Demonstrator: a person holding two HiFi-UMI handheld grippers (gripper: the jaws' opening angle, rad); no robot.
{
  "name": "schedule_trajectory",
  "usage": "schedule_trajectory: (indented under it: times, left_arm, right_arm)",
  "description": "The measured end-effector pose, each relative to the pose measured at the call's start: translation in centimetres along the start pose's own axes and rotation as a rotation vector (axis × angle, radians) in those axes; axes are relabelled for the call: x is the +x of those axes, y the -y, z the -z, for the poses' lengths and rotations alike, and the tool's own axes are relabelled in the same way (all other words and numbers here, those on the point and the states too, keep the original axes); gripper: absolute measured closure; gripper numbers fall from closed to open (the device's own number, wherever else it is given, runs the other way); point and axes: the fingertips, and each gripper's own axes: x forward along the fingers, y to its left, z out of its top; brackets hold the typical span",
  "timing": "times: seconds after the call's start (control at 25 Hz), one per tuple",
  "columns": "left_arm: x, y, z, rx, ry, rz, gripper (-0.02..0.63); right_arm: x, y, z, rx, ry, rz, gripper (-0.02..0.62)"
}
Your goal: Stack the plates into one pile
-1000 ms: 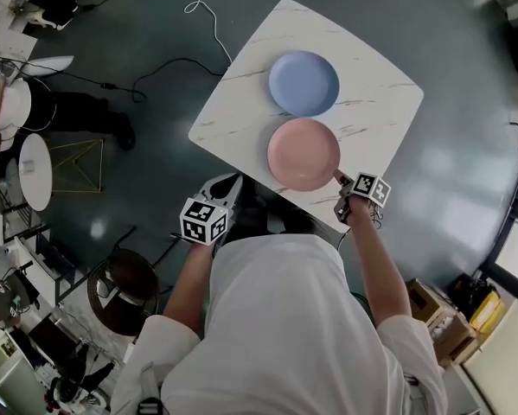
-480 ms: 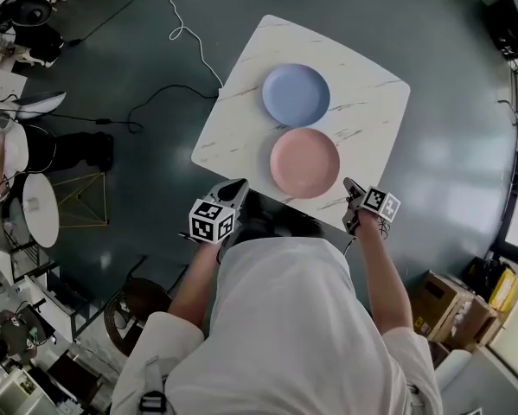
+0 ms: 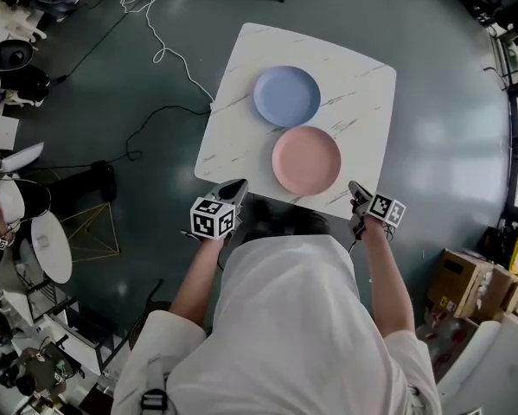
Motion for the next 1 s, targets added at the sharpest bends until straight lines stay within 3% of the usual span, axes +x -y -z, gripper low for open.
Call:
schedule_trajectory:
  times: [0.28,0.52,1.0]
  left_arm:
    - [1.3,-0.2,-0.6,0.008,-0.037,0.031,0.592]
    - [3.6,0.4,-1.8,-0.014,-0.046,0.05,0.592]
    - [9.8,-1.7,-5.5,-0.078,-0.066,-0.004,0.592]
  right_arm:
    - [-1.5,-0.4,1.1,-0.078,0.007,0.003,0.554]
    - [-1.6,-0.7,1.8,-0.211,-0.052,0.016,0.554]
    - [2.4,-0.1,0.8,-0.269,-0.15,-0.026,0.554]
